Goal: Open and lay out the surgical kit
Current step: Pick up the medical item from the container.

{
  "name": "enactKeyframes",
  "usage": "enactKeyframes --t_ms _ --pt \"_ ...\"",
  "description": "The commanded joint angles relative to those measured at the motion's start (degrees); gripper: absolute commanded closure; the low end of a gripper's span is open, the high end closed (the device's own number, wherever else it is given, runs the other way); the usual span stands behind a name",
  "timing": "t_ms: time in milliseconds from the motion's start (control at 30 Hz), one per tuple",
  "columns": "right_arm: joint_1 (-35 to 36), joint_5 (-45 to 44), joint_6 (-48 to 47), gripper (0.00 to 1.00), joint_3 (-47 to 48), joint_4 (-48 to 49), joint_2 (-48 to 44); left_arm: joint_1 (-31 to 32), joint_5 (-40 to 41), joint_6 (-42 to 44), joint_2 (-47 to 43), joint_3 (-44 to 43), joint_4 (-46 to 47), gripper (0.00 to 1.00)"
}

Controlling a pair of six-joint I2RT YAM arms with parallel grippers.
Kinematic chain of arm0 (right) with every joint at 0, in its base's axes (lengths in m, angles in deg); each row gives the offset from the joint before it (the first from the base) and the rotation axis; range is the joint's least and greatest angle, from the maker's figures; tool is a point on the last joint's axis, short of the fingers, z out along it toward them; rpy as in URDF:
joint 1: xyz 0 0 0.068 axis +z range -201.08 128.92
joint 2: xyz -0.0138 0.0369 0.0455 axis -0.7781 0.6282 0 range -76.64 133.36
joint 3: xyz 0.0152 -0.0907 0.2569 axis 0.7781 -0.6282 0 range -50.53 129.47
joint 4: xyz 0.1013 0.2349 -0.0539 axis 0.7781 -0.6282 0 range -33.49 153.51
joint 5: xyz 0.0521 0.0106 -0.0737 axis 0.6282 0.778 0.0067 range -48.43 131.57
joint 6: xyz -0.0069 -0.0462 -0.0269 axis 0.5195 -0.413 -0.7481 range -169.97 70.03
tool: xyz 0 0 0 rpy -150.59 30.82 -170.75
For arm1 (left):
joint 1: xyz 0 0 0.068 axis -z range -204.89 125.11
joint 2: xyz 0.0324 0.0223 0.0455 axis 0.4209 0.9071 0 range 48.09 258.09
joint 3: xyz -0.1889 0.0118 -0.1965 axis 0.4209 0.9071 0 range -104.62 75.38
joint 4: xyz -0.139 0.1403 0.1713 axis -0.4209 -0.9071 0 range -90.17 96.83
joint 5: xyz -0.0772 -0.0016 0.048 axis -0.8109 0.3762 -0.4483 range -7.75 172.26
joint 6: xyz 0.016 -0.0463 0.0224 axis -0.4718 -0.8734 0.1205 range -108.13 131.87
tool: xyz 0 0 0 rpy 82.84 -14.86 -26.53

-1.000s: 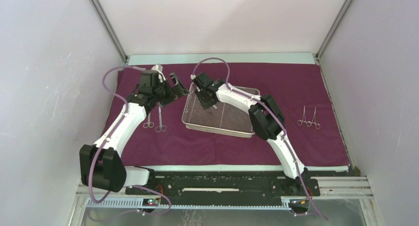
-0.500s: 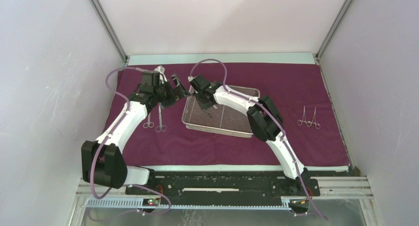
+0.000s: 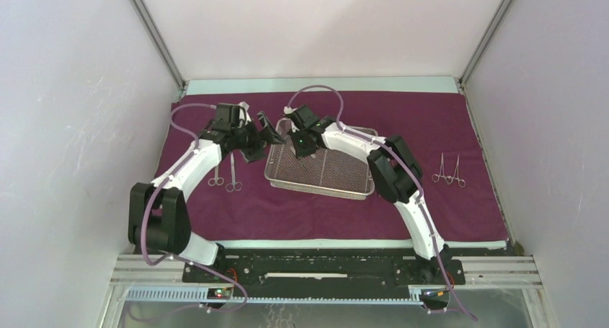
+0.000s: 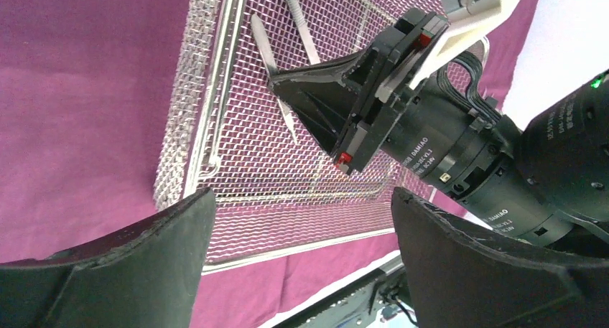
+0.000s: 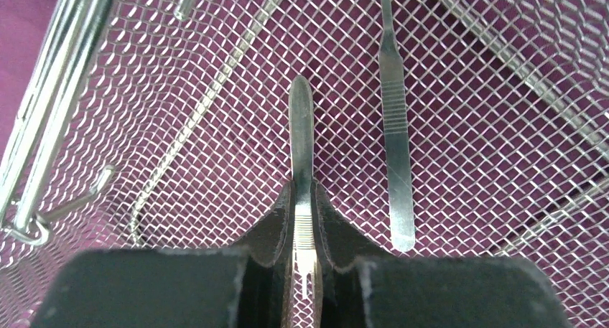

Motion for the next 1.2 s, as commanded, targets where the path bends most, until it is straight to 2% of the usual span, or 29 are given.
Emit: enactKeyframes --t_ms 0,300,433,567,800,1167 --pt "-2.39 6.7 3.94 0.94 -4.69 2.94 -4.68 1.72 -4.01 -4.55 2.97 -6.67 3.63 0.06" --pt "-7.03 14.8 8.62 0.95 -11.3 10.47 -9.5 5.74 -2.3 -10.58 11.91 -13.3 3.36 0.23" --pt "-8.97 17.78 10.31 0.95 -13.79 13.41 -11.4 7.28 -0.42 -11.74 15.85 -17.59 1.98 0.27" --pt "-10.59 20.16 11.94 0.95 -15.6 15.67 -12.39 9.16 2.95 -11.58 19.95 -22.92 -1.67 0.3" --pt "-12.58 23.03 14.1 0.95 -18.24 18.58 -13.57 9.98 7.14 -12.34 25.01 -26.62 -3.35 0.37" --pt "-14.36 26.28 16.73 0.95 -21.25 22.39 -14.87 10.77 9.91 -10.5 32.46 -34.93 -7.54 0.52"
